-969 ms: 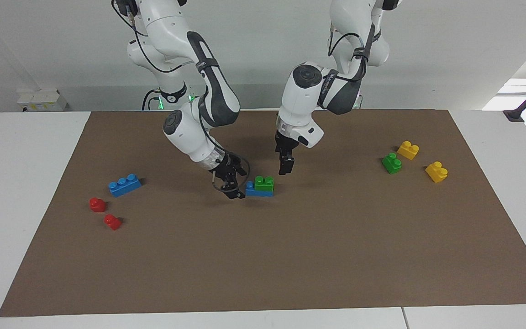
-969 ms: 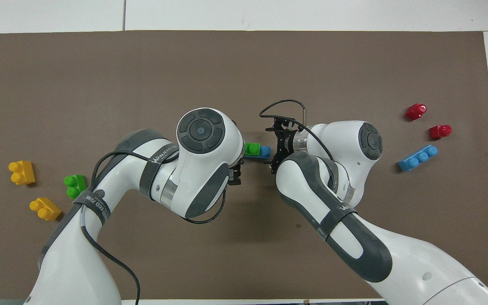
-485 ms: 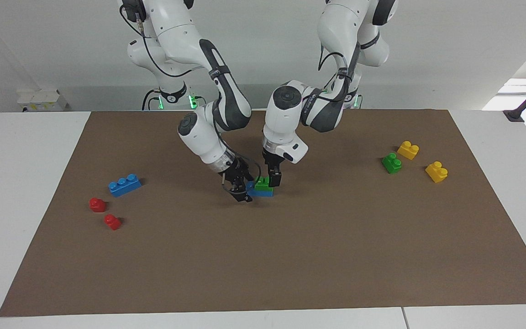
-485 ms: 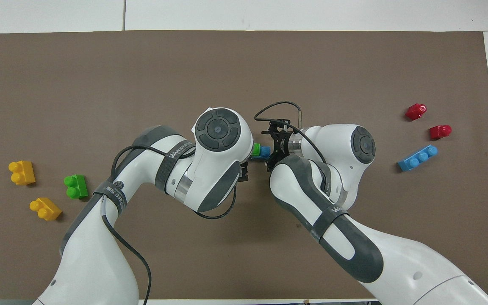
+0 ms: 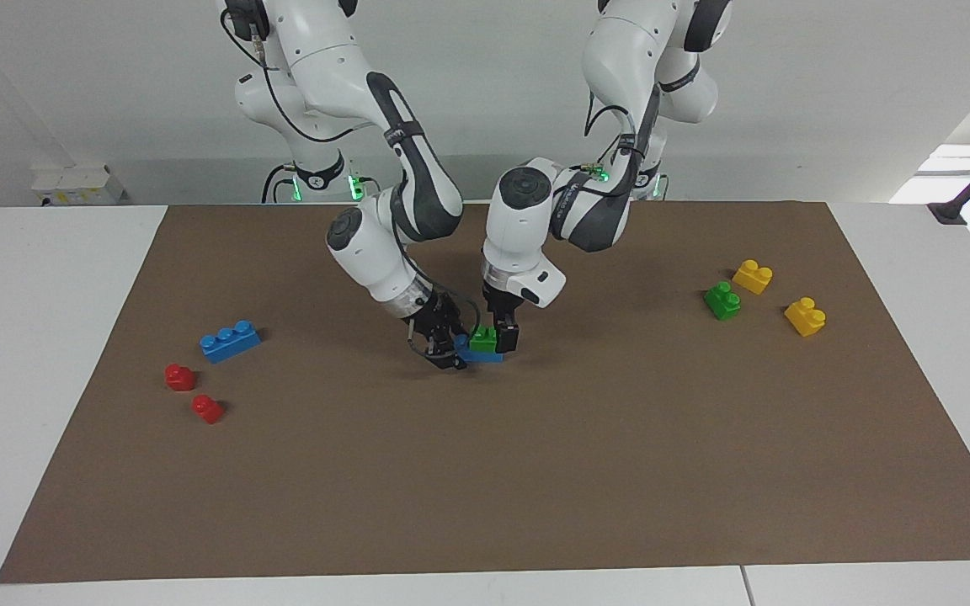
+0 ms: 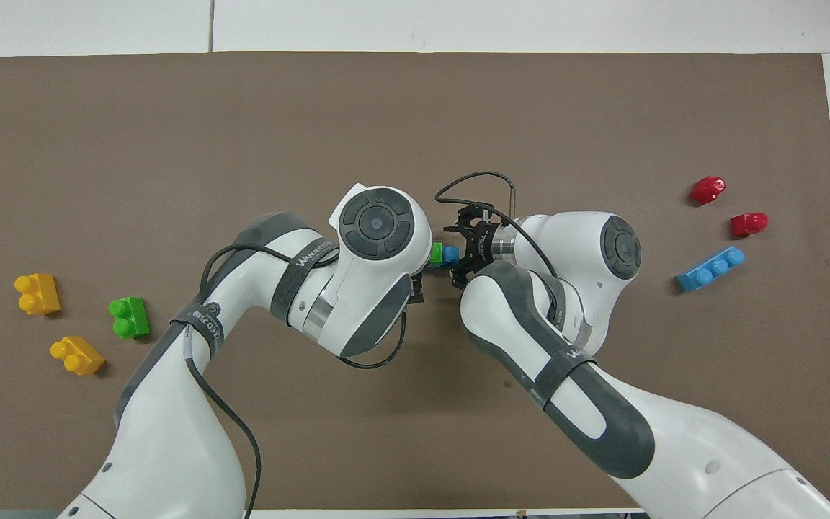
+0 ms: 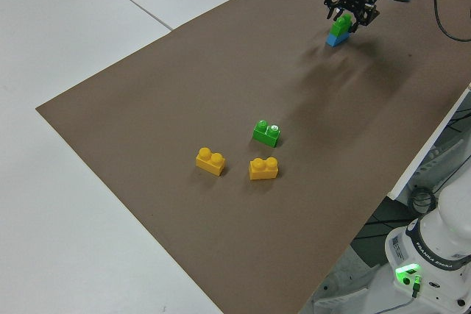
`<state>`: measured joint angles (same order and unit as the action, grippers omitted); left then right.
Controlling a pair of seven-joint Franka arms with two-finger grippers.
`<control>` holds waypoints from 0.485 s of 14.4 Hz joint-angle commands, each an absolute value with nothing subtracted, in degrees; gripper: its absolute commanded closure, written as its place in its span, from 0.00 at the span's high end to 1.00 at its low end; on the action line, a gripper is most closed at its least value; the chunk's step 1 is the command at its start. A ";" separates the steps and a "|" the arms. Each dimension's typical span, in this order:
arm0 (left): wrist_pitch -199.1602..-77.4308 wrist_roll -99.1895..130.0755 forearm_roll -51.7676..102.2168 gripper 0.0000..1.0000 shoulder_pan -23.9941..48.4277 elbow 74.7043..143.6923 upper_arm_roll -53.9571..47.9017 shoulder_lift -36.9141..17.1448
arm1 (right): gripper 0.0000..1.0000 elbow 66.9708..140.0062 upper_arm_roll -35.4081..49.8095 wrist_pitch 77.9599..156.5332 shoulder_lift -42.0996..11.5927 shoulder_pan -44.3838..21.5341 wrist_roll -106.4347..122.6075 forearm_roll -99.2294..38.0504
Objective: Remove green block with left arm and hold with right
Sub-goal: 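Close the right gripper on the blue block while the left gripper descends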
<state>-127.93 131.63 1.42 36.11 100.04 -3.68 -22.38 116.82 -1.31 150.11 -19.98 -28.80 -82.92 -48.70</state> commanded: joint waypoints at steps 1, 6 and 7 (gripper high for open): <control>-129.37 133.77 -0.26 1.00 37.26 99.23 -2.90 -23.47 | 0.16 116.37 -1.32 152.23 -20.57 -29.09 -83.06 -51.41; -130.69 135.79 -0.62 1.00 37.53 99.40 -2.90 -23.91 | 0.00 116.37 -1.32 152.84 -20.65 -30.41 -79.03 -51.42; -130.95 136.05 -0.62 1.00 37.53 99.40 -2.90 -23.91 | 0.00 116.28 -1.32 153.19 -20.74 -30.32 -79.10 -51.50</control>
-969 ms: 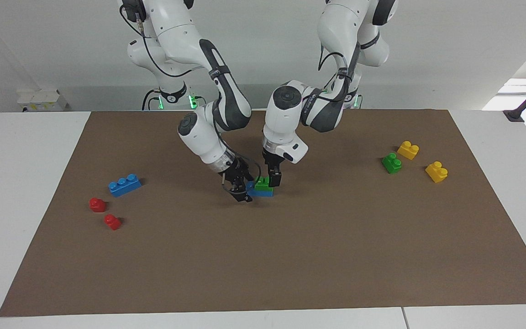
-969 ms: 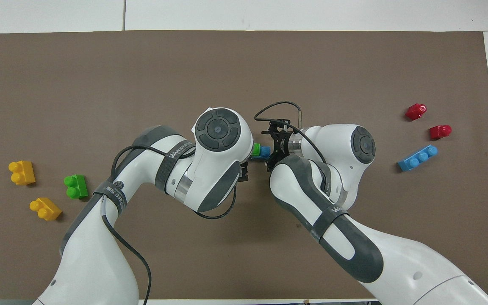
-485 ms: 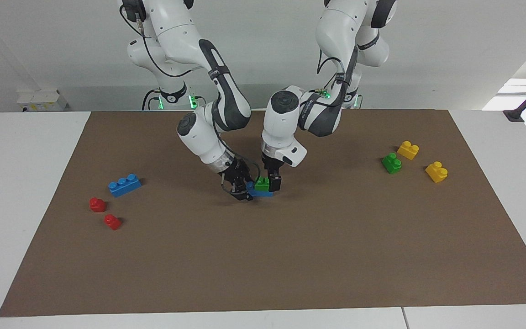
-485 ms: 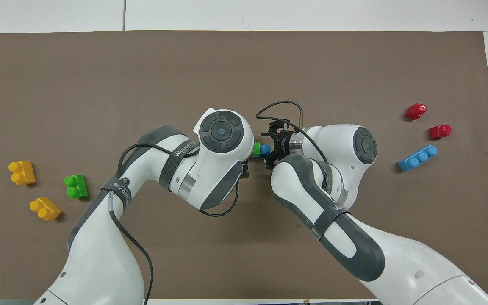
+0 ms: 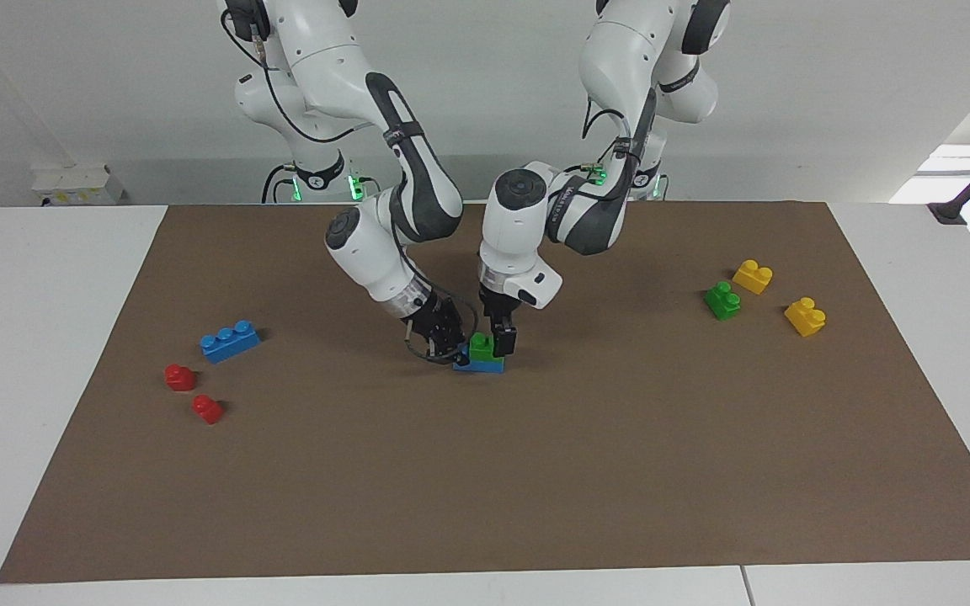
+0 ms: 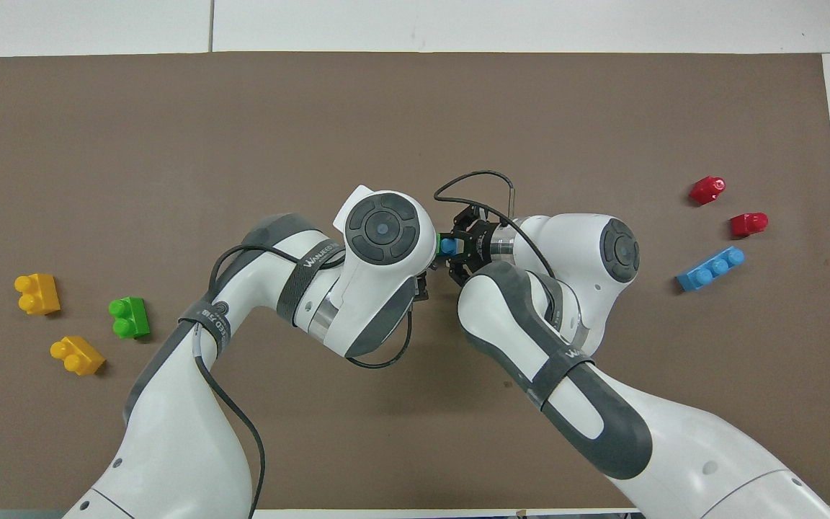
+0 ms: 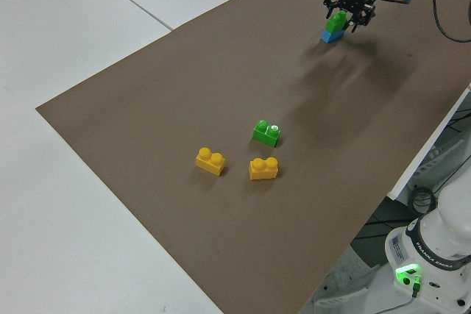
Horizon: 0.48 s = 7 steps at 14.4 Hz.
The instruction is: Remove green block with left arm and hold with right
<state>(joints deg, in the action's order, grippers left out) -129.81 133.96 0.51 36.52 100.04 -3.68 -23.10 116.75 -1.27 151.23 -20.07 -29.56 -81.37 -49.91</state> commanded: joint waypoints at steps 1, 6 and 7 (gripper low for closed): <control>-131.48 136.32 -0.96 1.00 37.79 99.40 -2.90 -23.91 | 0.00 116.11 -1.32 153.19 -20.83 -30.24 -79.19 -51.59; -131.92 137.55 -1.85 0.98 38.06 99.40 -2.81 -24.52 | 0.00 115.93 -1.32 153.28 -20.83 -30.32 -79.36 -51.68; -131.92 137.72 -1.93 0.95 38.06 99.49 -2.81 -24.61 | 0.00 115.93 -1.32 153.37 -20.83 -30.24 -79.28 -51.68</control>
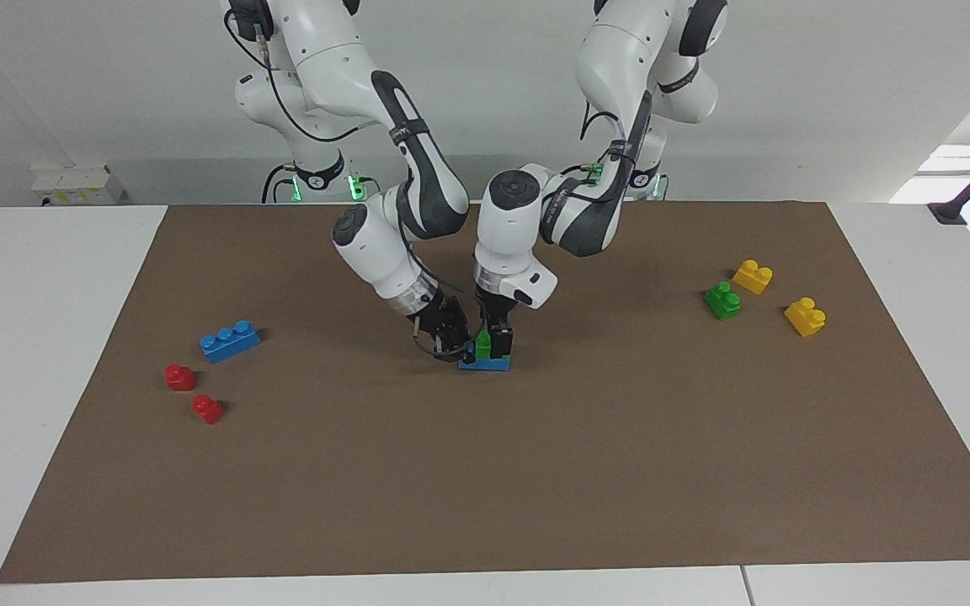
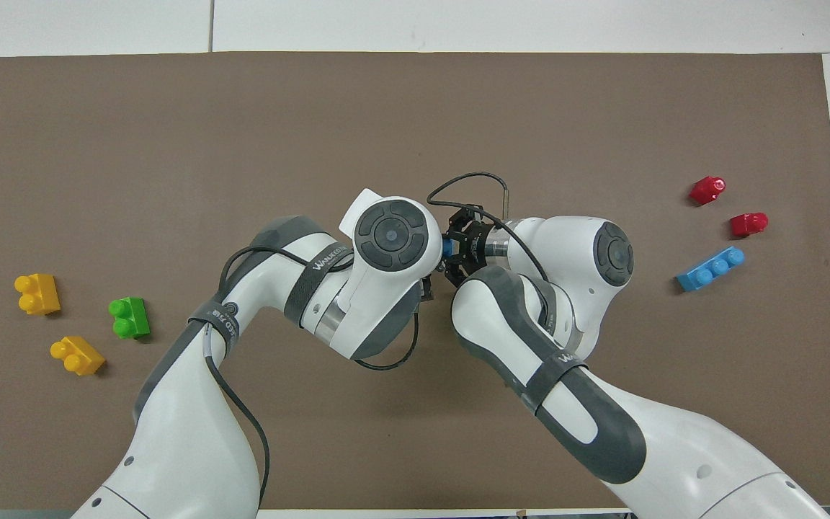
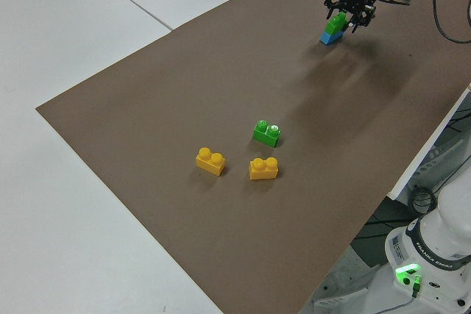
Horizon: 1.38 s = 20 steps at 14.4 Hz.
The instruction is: Remove green block with left arm and hold with right
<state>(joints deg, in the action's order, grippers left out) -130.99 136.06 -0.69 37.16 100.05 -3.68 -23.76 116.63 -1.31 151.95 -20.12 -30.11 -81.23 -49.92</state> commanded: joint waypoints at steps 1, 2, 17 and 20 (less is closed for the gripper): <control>-131.84 137.72 -2.19 0.86 38.06 99.58 -2.81 -24.61 | 0.00 115.93 -1.32 153.37 -20.83 -30.06 -79.19 -51.68; -131.75 137.90 -2.98 0.70 38.06 99.58 -2.81 -24.61 | 0.00 115.93 -1.32 153.37 -20.83 -30.15 -79.19 -51.68; -128.85 139.22 -4.13 0.00 37.27 100.11 -2.90 -19.78 | 0.00 112.68 -1.41 153.28 -21.45 -28.48 -78.05 -51.59; -127.53 139.04 -4.13 0.00 37.00 100.46 -2.90 -18.20 | 0.00 112.50 -1.41 153.02 -21.45 -28.21 -77.96 -51.59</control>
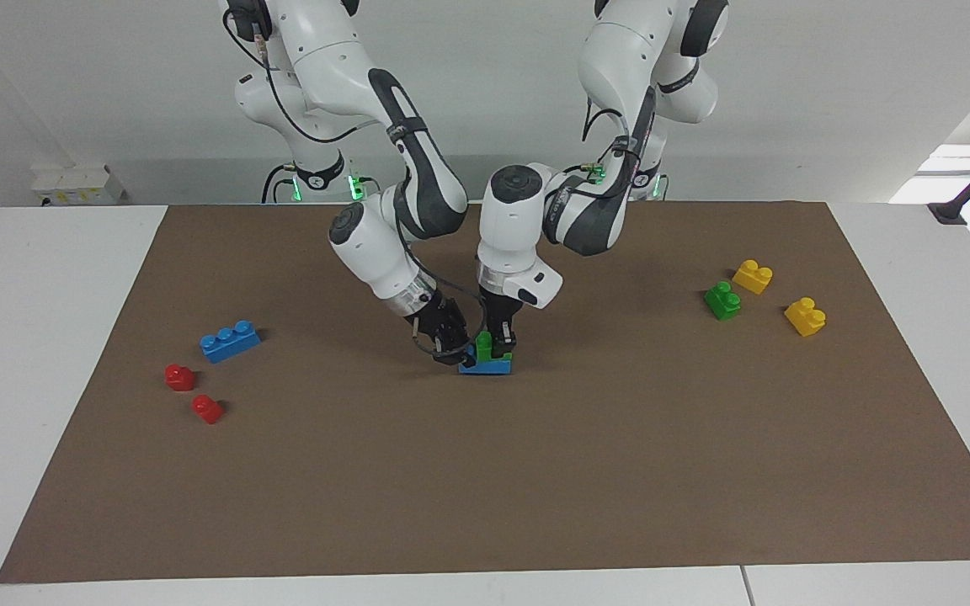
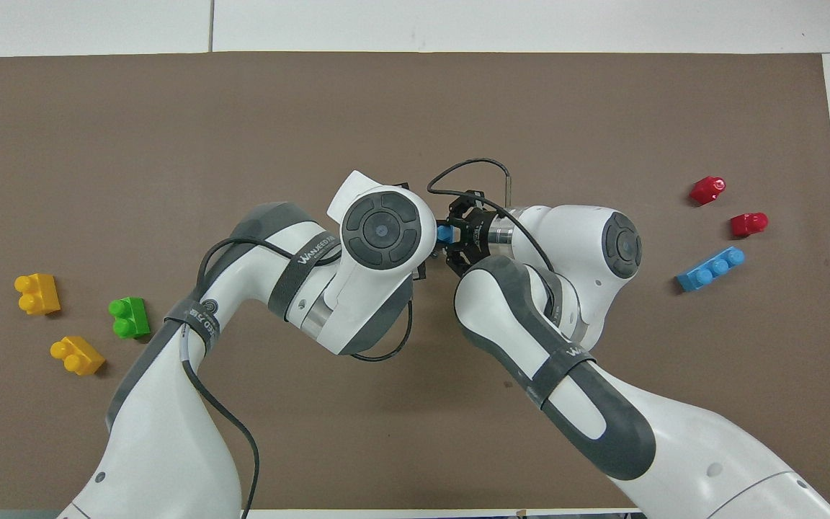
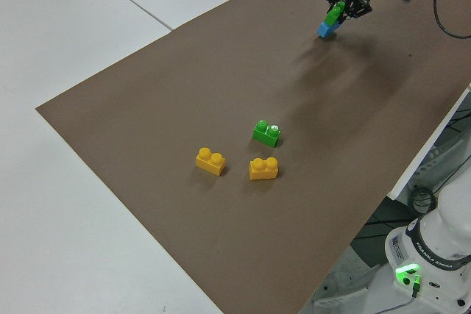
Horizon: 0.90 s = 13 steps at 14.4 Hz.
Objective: Remove green block with left arm and hold with right
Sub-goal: 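Pull the green block off with the left gripper while the right gripper holds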
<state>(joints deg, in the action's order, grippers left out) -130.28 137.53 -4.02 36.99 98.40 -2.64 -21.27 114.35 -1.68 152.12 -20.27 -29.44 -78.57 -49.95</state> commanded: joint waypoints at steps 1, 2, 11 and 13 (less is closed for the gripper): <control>-127.09 138.87 -4.13 0.00 37.00 100.63 -2.90 -17.67 | 0.00 112.33 -1.41 153.02 -21.45 -28.21 -77.96 -51.59; -126.39 138.69 -4.13 0.00 36.91 100.90 -2.90 -16.88 | 0.00 112.24 -1.32 152.93 -21.45 -28.21 -78.05 -51.59; -122.17 131.24 -4.13 0.00 33.41 101.69 -2.90 -14.50 | 0.00 112.15 -1.41 153.19 -21.71 -28.39 -77.96 -51.59; -122.17 128.16 -4.13 0.00 31.74 102.04 -2.90 -14.41 | 0.00 112.15 -1.41 153.46 -21.88 -28.48 -77.96 -51.59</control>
<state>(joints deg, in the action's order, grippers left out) -122.76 131.43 -4.02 33.62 99.52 -2.62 -16.61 113.07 -1.96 152.12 -20.90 -28.80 -78.58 -49.98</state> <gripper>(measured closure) 0.639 0.661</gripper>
